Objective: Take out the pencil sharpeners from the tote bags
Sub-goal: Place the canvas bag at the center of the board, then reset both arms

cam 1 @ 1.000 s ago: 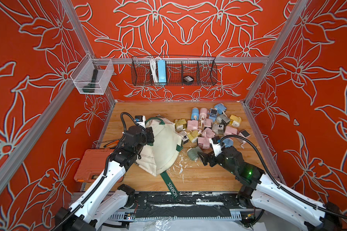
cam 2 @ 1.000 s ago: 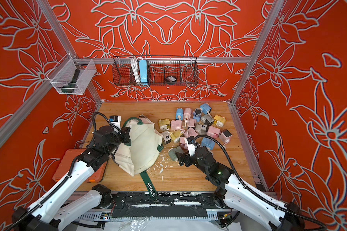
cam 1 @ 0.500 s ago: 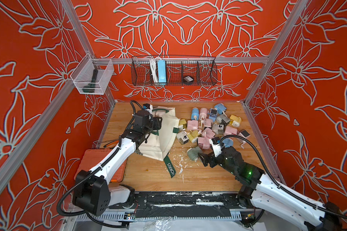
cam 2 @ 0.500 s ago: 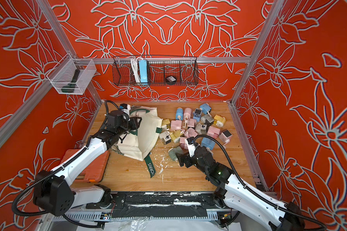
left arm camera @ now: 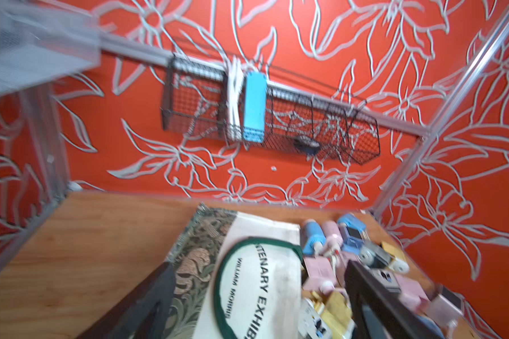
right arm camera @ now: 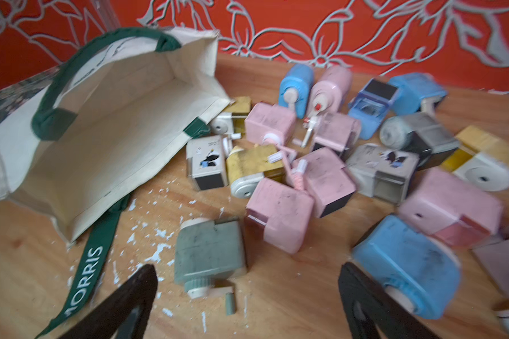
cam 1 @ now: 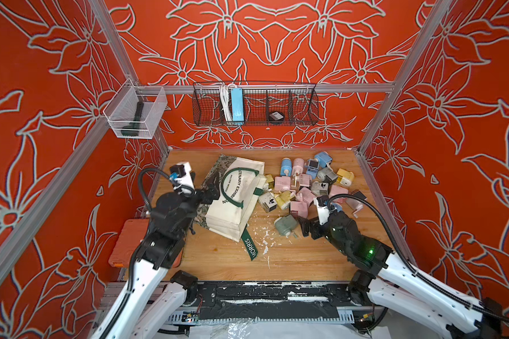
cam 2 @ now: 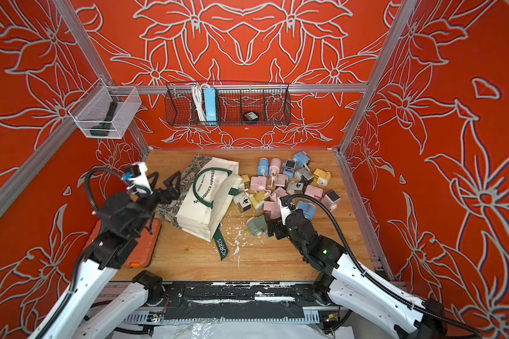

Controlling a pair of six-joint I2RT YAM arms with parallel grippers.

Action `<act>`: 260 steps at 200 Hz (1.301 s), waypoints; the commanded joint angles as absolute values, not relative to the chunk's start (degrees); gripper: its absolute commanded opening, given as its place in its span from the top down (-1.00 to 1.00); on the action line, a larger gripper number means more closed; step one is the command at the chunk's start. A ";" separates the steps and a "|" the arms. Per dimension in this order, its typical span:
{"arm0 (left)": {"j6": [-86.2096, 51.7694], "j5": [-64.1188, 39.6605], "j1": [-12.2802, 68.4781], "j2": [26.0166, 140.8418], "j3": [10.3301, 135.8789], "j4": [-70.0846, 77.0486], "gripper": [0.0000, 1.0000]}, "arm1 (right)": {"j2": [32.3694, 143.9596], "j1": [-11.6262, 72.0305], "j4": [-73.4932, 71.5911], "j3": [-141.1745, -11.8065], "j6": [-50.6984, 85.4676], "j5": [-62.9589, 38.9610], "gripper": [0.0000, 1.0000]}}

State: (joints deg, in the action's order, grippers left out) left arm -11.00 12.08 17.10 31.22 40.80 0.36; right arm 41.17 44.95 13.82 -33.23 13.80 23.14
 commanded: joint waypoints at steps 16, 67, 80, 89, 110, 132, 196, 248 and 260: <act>-7.25 29.64 16.74 23.03 24.95 13.46 -0.56 | 39.16 43.52 2.92 -30.65 -2.14 44.33 -0.97; -9.31 33.61 16.78 28.02 11.57 26.54 -0.78 | 43.56 33.57 -10.10 -22.82 -3.80 47.32 -0.97; -8.79 34.28 16.79 28.83 8.75 30.69 -0.79 | 45.74 30.36 -12.11 -20.53 -1.38 45.57 -0.97; -7.94 34.79 16.71 29.66 6.85 34.28 -0.78 | 47.44 29.00 -14.81 -18.95 -1.54 45.42 -0.97; -8.65 31.11 14.51 35.16 4.86 39.83 -0.77 | 53.30 25.30 -21.34 -16.38 -0.32 44.75 -0.97; -6.10 30.58 14.33 46.37 4.15 45.98 -0.77 | 61.35 21.16 -33.10 -13.77 1.44 43.42 -0.97; -1.67 19.49 7.80 63.31 2.75 60.25 -0.83 | 80.60 14.02 -64.60 -11.00 -5.89 32.09 -0.97; 2.94 11.46 7.52 75.88 2.71 73.80 -0.80 | 77.18 9.07 -52.57 -13.53 -1.14 22.71 -0.97; 4.55 9.23 7.44 81.64 2.70 79.86 -0.75 | 80.70 7.90 -57.29 -12.70 -0.57 20.85 -0.98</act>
